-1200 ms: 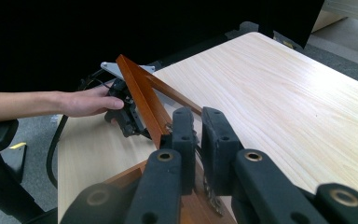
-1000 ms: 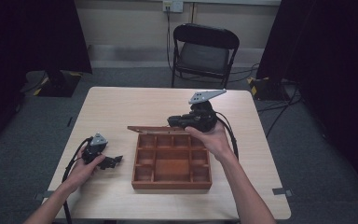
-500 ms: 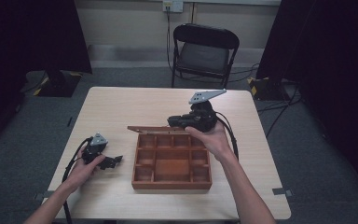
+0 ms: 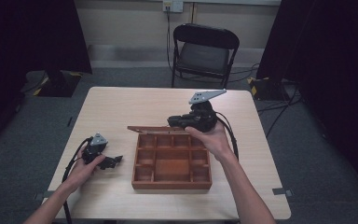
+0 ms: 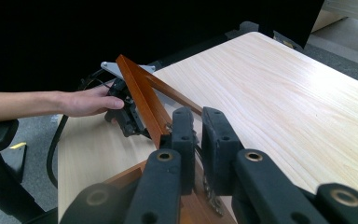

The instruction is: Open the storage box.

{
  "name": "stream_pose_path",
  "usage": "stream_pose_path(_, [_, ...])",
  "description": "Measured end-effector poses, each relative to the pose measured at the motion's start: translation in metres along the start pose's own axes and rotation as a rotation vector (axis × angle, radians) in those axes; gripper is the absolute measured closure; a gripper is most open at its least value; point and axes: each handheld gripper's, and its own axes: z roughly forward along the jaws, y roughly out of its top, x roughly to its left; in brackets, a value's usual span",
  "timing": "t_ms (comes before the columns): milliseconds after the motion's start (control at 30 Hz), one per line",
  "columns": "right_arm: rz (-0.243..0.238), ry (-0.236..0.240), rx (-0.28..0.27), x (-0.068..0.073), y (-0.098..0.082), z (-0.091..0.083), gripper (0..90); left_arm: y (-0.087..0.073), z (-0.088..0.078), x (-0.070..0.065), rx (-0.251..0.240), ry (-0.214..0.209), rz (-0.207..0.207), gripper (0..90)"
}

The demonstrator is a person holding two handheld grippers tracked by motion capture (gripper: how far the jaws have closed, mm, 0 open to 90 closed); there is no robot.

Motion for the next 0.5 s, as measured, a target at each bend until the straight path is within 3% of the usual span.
stream_pose_path(500, [-0.002, -0.001, 0.002, 0.0002, 0.0002, 0.0000, 84.0, 0.0000, 0.0000, 0.0000, 0.000, 0.000, 0.000, 5.2])
